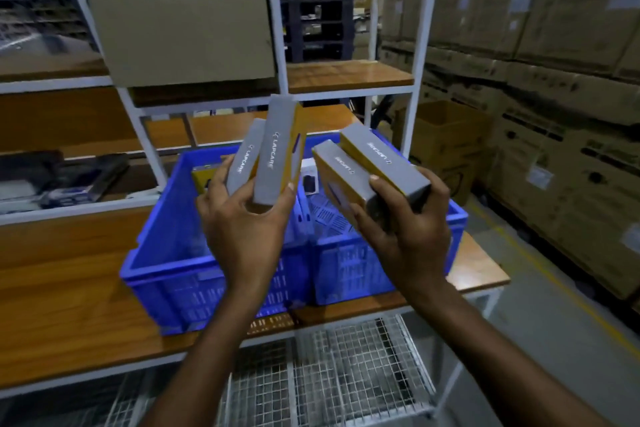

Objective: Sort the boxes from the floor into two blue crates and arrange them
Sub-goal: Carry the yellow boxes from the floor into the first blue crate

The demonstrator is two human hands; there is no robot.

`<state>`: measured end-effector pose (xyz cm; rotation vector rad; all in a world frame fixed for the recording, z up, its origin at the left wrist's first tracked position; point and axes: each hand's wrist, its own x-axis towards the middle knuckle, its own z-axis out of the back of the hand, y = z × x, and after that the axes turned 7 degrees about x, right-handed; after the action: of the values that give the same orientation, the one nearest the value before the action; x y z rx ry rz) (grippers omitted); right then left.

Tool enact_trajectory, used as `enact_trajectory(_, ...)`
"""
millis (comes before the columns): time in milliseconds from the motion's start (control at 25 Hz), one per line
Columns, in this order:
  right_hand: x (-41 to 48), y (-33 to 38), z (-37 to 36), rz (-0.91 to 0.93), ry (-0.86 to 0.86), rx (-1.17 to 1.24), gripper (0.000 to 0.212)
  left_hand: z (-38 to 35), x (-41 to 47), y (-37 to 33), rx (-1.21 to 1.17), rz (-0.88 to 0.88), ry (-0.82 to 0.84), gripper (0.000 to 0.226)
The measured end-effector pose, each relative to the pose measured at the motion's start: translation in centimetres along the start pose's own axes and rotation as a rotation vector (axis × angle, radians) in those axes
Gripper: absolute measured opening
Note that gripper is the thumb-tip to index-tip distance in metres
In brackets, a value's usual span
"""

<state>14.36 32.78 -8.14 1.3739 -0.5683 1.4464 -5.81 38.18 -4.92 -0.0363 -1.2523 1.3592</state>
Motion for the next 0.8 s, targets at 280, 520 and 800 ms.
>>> enact_trajectory(280,1.8,2.5,-10.1,-0.051,0.188,0.163,0.043,0.1,4.1,6.2,0.259,0.163,0.037,0.045)
enact_trajectory(520,3.1,4.9,-17.0,-0.034,0.476,0.101,0.038,0.9,9.6,13.1,0.45,0.175,0.265,0.06)
enact_trajectory(800,2.0,6.6,-26.7,-0.314,0.703,-0.089,0.036,-3.2,13.6,19.3,0.539,0.248,0.544,0.057)
